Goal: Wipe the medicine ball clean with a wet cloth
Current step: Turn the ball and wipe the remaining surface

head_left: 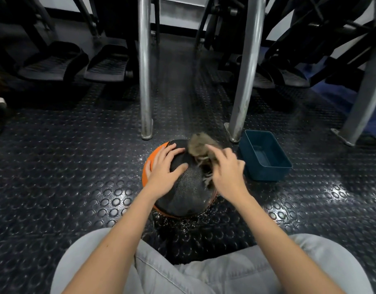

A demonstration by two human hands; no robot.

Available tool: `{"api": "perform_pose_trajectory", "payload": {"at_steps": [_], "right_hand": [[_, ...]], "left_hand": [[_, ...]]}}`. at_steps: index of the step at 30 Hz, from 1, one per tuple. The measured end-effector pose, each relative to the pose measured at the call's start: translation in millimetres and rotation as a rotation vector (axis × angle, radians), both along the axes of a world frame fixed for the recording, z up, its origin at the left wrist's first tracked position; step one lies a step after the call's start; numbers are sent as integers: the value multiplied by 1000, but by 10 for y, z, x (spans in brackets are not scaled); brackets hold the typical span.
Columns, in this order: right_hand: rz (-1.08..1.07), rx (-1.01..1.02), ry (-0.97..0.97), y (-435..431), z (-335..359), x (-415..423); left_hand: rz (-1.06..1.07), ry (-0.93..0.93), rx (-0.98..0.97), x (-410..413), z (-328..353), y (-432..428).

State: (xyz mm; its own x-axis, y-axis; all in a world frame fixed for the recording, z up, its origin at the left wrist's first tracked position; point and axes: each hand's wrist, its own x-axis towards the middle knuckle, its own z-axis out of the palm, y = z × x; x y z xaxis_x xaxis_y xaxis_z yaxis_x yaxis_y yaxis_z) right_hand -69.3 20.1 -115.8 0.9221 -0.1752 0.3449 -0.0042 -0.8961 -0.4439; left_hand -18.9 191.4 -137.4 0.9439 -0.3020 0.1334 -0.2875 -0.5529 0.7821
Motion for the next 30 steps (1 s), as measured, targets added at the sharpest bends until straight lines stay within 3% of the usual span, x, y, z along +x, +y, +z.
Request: {"api": "perform_pose_trajectory", "payload": {"at_steps": [2, 6, 8, 11, 14, 19, 21, 24, 26, 28, 30], "right_hand": [[57, -60, 59, -5, -95, 5], [-200, -26, 290, -322, -126, 133], [-249, -5, 215, -338, -49, 174], [-50, 96, -17, -101, 93, 127], [43, -75, -123, 32, -219, -96], [-318, -224, 234, -409, -342, -220], [-349, -124, 128, -377, -168, -160], [-145, 3, -30, -111, 18, -110], [-38, -105, -82, 80, -172, -184], [-86, -145, -21, 40, -383, -250], [-265, -86, 188, -182, -394, -226]], "left_hand": [[-12, 12, -6, -1, 2, -3], [-21, 7, -22, -34, 17, -11], [-26, -4, -7, -37, 6, -11], [-18, -7, -12, -16, -12, 0], [-23, 5, -39, -5, -24, 24], [-2, -31, -36, -46, -38, 32], [17, -34, -42, -28, -38, 48], [17, -22, -33, -40, -46, 42], [14, -34, -29, -71, -58, 44], [-2, -24, -14, -101, -53, 39], [5, -13, 14, -110, -40, 7]]}}
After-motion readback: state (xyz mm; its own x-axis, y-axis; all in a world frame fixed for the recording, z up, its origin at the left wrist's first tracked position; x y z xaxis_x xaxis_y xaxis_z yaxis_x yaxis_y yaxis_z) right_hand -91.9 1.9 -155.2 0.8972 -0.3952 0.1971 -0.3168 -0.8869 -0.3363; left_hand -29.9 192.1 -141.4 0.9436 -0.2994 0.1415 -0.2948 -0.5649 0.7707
